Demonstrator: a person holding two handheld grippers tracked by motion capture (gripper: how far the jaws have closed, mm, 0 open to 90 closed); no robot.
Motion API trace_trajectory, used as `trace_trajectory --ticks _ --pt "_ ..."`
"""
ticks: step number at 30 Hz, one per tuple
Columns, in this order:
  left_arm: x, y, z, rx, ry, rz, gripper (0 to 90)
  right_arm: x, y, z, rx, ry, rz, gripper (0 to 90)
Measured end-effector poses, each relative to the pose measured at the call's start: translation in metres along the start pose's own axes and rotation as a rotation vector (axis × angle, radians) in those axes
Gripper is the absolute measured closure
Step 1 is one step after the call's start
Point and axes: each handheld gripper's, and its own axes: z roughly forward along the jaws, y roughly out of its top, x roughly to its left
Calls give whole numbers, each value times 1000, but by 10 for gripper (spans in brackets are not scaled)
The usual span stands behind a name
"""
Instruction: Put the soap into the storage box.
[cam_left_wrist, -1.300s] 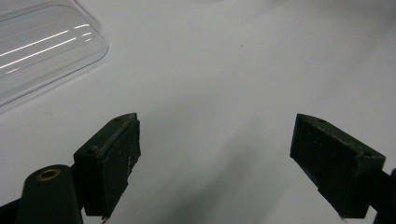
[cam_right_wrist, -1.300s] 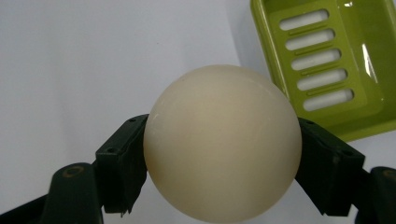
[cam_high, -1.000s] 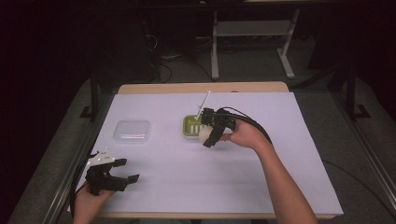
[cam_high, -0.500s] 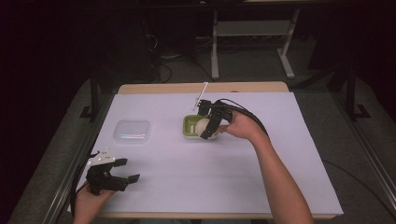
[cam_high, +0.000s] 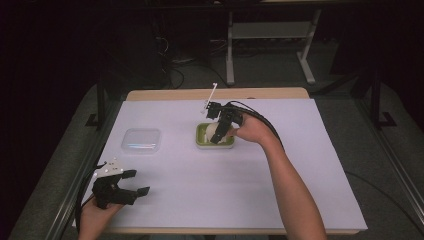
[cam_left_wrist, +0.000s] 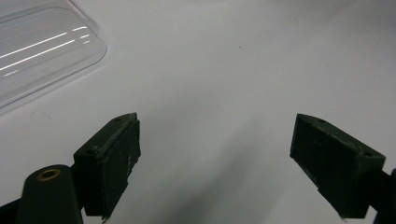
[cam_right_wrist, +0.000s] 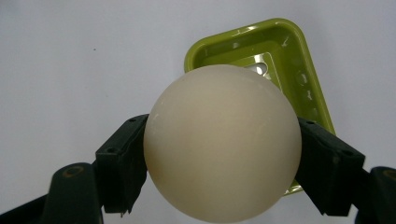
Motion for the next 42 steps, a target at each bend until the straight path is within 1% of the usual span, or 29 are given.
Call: trace_trajectory --ticks 1,3,7,12,17,20,27,30,33,34,36,38,42 --pt "-1 0 0 -2 -2 -13 154 -1 0 1 3 -2 10 239" --pt "-1 0 0 -1 -3 -10 153 -4 0 4 4 -1 24 239" --pt "-1 0 0 1 -4 -3 154 -8 1 9 3 -5 32 240" --pt "-1 0 0 2 -3 -6 153 -14 2 14 -11 -9 55 240" --pt "-1 -1 0 0 -4 -11 154 -20 1 18 -2 -18 65 240" --pt "-2 -1 0 1 -5 -13 154 -22 1 20 2 -17 81 240" --pt "-3 0 0 -3 -7 -10 153 -26 0 26 18 -21 91 239" --pt "-3 0 0 -1 -6 -6 154 -26 1 29 22 -30 93 240" --pt "-3 -1 0 2 -6 -4 154 -26 2 32 30 -23 99 239" --pt "-3 -1 0 -1 -7 -13 154 -27 2 34 31 -23 92 239" --pt "-3 -1 0 -3 -7 -14 153 -26 3 36 41 -20 98 239" --pt "-3 -1 0 0 -9 -15 154 -27 3 38 49 -22 93 239" --pt "-4 0 0 -5 -15 -16 154 -29 3 40 51 -15 101 239"
